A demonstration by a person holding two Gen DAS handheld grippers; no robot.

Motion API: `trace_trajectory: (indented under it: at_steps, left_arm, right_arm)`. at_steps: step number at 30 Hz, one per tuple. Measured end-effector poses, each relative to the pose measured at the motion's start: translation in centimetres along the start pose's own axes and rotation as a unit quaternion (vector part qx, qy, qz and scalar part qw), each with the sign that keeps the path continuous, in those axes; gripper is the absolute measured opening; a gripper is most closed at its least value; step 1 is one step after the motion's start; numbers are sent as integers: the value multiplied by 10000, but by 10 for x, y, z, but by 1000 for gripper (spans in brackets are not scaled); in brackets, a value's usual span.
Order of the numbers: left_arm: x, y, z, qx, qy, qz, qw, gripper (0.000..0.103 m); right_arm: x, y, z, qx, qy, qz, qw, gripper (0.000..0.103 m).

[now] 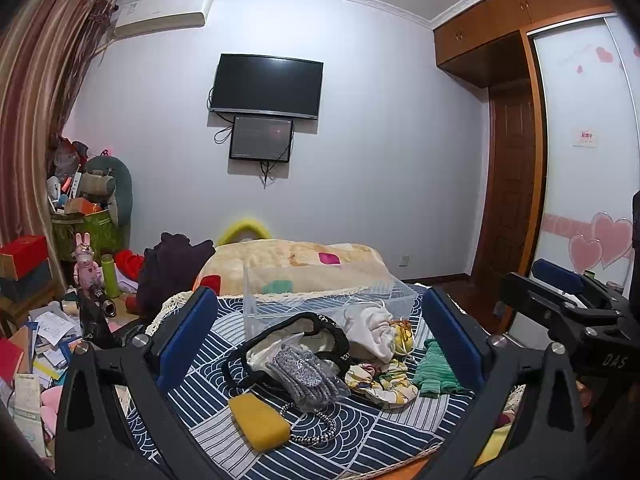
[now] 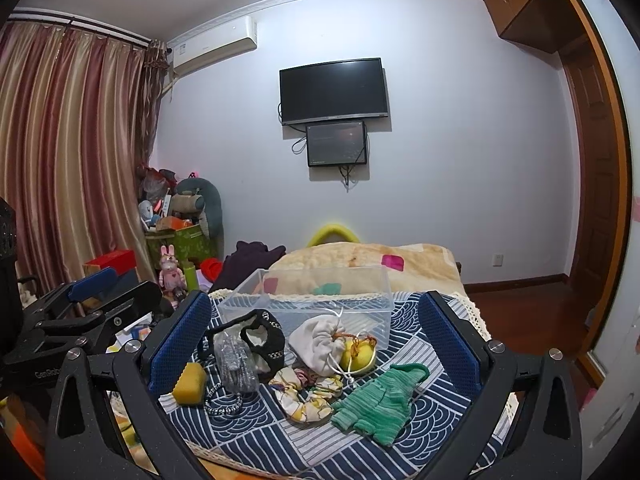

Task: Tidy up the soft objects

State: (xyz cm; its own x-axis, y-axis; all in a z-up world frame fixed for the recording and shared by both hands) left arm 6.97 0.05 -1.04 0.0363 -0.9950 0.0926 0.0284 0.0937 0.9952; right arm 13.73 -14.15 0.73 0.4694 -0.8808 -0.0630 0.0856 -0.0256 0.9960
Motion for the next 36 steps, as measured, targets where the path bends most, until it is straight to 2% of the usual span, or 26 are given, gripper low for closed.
trace_trajectory:
  at_steps: [8,12,16,17,22,26,36]
  left_arm:
    - [2,-3,-4,-116,-120,54,9998,103]
    - [-1,-6,-7,-126,-56,52,9999,102]
    - [-9,-10,-12,-193,23,107,9998,85]
    - [-12,-12,-13,-239,45,121,9996,84]
    - [-33,-34,-31,-657,343,204,9970,76]
    - [-47,-60,-43,-1024,583,159,9929,74]
    - [-71,-121,-57,-1838,700,316,9800,73]
  right_arm:
    - [-3,-2,-1,36,-9,88,10000,103]
    - [-1,-6,-4,19,-25,103,9999,102]
    - [7,-11,-10,-84,-70,35,9999,92]
    - [10,-13,-13,-136,-87,-3,9999,91]
    - [27,-28,-22,-422,-178,-206,9987,74]
    - [42,-43,-31,-688,-346,-313,9965,72]
    - [67,-92,-48,-1498,-671,-296,9860,70]
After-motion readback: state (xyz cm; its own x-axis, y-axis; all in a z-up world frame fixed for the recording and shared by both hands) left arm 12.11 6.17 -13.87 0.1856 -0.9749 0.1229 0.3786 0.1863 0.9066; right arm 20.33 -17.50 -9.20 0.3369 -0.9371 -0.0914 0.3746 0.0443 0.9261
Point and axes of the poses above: each gripper's, at about its wrist camera, not at the fingertips, and z roughly against the way its jaws point, x to its right, y to its top, the point moved 8 cm from there along -z, roughly the way its jaws point, and after that the axes turned 8 degrees about x, right-handed, at the moved point
